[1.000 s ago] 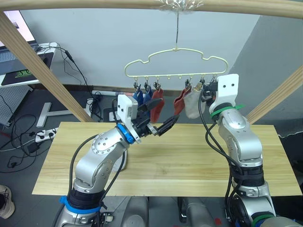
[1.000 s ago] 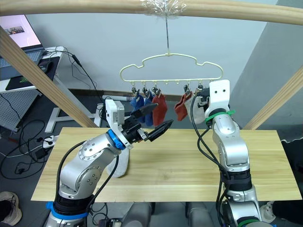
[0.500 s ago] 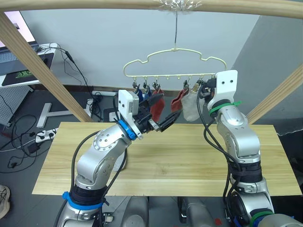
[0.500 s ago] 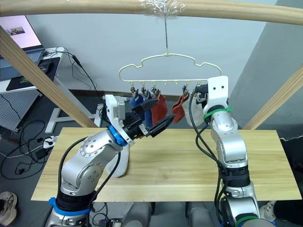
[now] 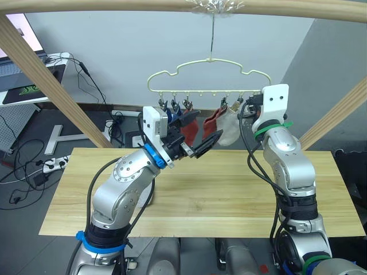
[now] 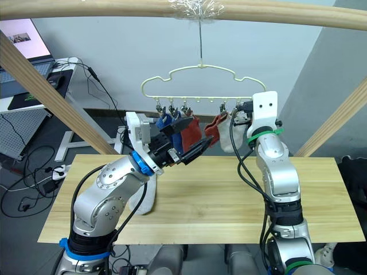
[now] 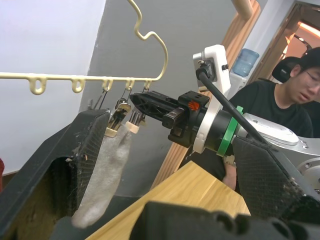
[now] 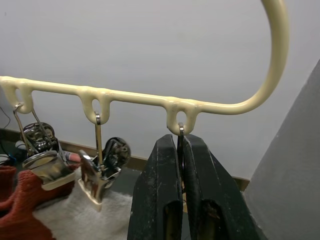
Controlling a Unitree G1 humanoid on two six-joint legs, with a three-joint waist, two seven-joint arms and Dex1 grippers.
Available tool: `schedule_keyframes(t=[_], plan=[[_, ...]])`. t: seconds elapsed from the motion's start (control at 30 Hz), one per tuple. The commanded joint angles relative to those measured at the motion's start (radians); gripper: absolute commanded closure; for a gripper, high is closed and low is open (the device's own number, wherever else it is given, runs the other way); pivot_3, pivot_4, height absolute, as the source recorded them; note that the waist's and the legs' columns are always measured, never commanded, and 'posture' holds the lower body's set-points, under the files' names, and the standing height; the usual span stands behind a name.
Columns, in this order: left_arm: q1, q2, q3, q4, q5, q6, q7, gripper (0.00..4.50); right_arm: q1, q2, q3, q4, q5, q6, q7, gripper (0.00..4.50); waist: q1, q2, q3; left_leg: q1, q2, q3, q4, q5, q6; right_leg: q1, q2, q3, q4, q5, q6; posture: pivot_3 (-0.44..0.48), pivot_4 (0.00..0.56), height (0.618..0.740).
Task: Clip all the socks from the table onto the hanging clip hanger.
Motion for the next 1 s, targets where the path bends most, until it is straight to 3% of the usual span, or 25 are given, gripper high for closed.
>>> schedule_keyframes(t=[0.03, 0.23, 0.43, 0.63, 1.0], plan=[[0.022, 0.008, 0.004, -0.042, -0.003, -0.008, -0.009, 0.0, -0.014, -0.059, -0.04, -0.052, 0.025, 0.048, 0.06, 4.49, 0.0, 0.0, 0.0, 0.0, 0.0, 0.0, 0.0, 0.0, 0.0, 0.0, 0.0, 0.0, 0.0, 0.0, 0.0, 0.325, 0.251, 0.74], [0.168, 0.089, 0.03, 0.049, 0.093, -0.041, -0.006, 0.0, -0.06, -0.186, -0.083, -0.093, 0.161, 0.294, 0.225, 4.49, -0.001, 0.0, 0.0, 0.001, 0.0, 0.0, 0.0, 0.0, 0.0, 0.0, 0.0, 0.0, 0.0, 0.0, 0.0, 0.308, 0.255, 0.74], [0.281, 0.175, 0.041, 0.295, 0.291, -0.14, 0.045, 0.0, -0.108, -0.264, -0.08, -0.119, 0.296, 0.493, 0.35, 4.49, -0.005, 0.0, 0.0, 0.001, 0.0, 0.0, 0.0, 0.0, 0.001, 0.0, 0.0, 0.0, -0.001, -0.001, -0.001, 0.302, 0.254, 0.74], [0.221, 0.148, 0.075, 0.569, 0.418, -0.188, 0.176, 0.0, -0.132, -0.281, -0.091, -0.107, 0.316, 0.535, 0.344, 4.49, 0.0, 0.0, 0.0, -0.001, 0.0, 0.0, 0.0, 0.0, 0.001, 0.0, 0.0, 0.0, -0.003, -0.002, 0.0, 0.304, 0.257, 0.74], [0.165, 0.077, 0.109, 0.73, 0.421, -0.071, 0.187, 0.0, -0.153, -0.297, -0.088, -0.073, 0.316, 0.514, 0.339, 4.49, -0.002, 0.0, 0.0, -0.001, 0.0, 0.0, -0.001, 0.0, 0.001, 0.0, 0.0, -0.001, -0.003, -0.001, -0.001, 0.299, 0.262, 0.74]])
